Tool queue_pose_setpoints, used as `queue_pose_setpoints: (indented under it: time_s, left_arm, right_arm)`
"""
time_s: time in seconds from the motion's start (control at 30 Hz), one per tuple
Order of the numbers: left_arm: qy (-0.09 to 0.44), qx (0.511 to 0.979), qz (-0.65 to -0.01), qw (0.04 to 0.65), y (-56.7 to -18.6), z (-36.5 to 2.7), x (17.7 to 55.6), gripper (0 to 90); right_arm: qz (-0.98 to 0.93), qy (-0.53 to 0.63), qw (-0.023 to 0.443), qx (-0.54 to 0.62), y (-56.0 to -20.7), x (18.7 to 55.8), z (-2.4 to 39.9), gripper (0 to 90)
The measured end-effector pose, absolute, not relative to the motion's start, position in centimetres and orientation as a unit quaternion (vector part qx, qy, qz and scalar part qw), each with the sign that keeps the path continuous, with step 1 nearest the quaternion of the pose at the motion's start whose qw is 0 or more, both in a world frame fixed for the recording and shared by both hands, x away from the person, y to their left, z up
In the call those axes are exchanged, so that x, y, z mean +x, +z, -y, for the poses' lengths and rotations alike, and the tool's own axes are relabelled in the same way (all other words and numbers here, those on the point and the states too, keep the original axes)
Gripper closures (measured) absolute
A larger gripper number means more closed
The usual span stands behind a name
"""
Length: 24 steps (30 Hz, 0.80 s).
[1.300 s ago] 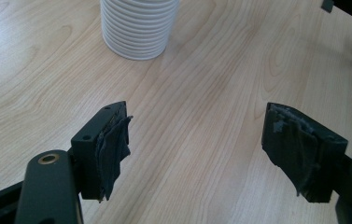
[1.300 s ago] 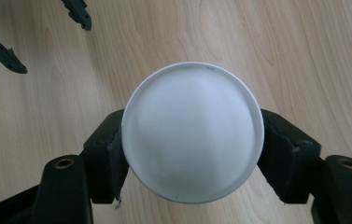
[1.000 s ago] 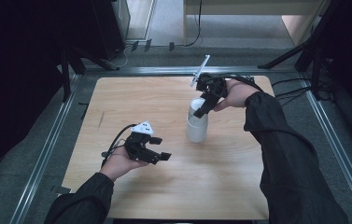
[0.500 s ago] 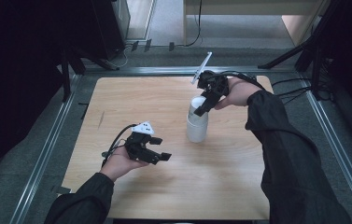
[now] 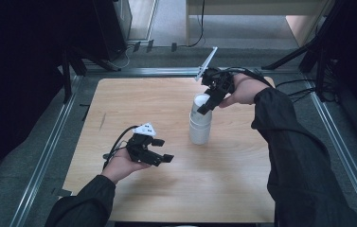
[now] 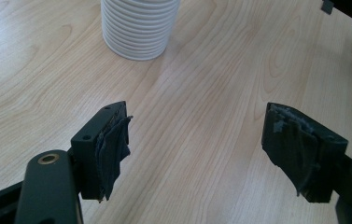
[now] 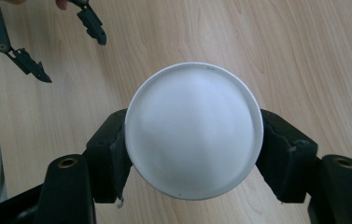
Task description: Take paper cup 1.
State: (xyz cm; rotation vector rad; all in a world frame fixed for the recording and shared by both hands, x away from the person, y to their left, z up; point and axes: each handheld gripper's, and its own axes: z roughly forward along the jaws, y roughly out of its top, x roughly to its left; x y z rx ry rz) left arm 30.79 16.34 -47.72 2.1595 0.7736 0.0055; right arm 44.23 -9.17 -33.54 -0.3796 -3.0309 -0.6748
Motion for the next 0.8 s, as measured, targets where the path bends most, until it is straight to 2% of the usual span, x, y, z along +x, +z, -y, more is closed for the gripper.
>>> queue_pose_setpoints:
  time_s: [0.8]
  left_arm:
    - [0.003, 0.856, -0.309, 0.414, -47.7, -16.5, 30.8, 23.2]
  right_arm:
    - [0.968, -0.223, -0.012, -0.114, -29.2, 43.1, 9.8, 34.3]
